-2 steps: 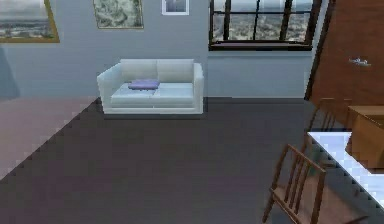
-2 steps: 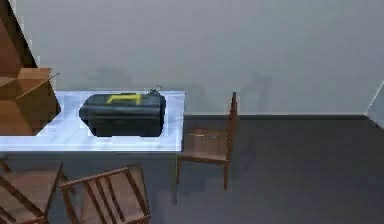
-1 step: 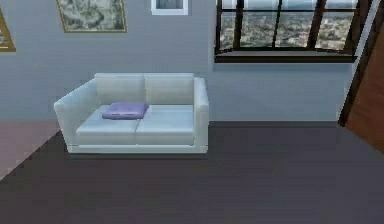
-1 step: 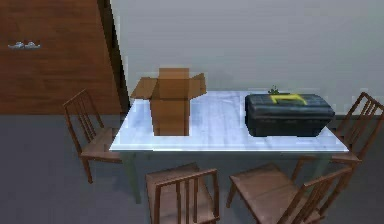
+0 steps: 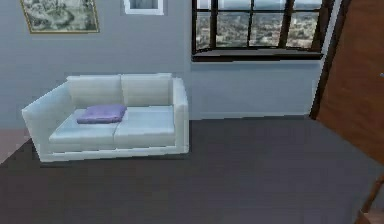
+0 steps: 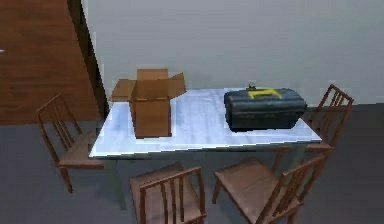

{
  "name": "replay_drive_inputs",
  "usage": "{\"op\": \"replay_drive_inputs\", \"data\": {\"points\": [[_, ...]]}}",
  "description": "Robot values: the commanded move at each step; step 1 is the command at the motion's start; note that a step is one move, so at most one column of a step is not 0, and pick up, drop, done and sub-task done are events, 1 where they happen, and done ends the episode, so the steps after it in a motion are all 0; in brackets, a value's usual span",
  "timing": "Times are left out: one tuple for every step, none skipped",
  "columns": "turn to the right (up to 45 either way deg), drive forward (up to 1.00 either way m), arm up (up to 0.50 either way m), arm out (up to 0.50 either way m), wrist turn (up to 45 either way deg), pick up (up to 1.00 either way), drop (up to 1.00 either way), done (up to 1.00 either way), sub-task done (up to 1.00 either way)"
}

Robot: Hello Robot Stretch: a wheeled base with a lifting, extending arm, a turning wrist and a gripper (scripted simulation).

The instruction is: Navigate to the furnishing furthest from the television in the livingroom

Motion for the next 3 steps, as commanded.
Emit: {"op": "replay_drive_inputs", "data": {"points": [[0.0, 0.35, 0.00, 0.00, 0.0, 0.00, 0.00, 0.00, 0.00], [0.0, 0.60, 0.00, 0.00, 0.0, 0.00, 0.00, 0.00, 0.00], [-30.0, 0.00, 0.00, 0.00, 0.0, 0.00, 0.00, 0.00, 0.00]]}}
